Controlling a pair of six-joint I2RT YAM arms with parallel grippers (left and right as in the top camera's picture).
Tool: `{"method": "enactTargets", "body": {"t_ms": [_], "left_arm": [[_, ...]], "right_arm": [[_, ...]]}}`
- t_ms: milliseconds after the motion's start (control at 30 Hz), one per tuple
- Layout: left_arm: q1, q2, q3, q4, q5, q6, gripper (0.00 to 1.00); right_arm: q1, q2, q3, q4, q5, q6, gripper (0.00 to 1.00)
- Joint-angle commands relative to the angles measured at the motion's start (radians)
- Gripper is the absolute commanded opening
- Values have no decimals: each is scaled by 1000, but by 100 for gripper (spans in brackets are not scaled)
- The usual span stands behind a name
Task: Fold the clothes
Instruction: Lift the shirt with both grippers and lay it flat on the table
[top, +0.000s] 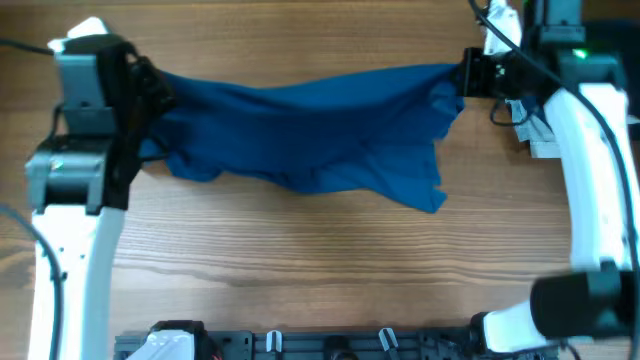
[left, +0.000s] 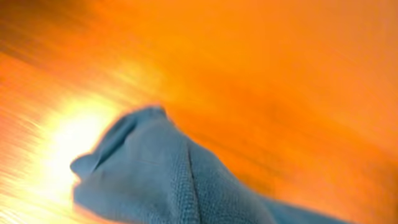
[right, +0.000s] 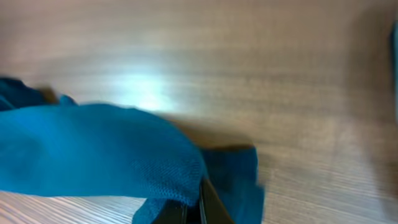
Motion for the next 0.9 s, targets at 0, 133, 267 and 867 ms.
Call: {"method": "enactTargets", "body": {"t_ms": [0, 133, 267, 867], "left_arm": [[34, -53, 77, -2, -19, 107, 4], [35, -135, 163, -19, -24, 113, 4], [35, -247, 192, -25, -43, 134, 4], [35, -444, 421, -211, -73, 160, 4]], "right_arm": [[-16, -159, 31, -18, -8, -11, 4], [-53, -329, 40, -72, 16, 7, 4], [-55, -449, 122, -170, 87, 5, 4], [-55, -472, 485, -439, 28, 9, 5]]}}
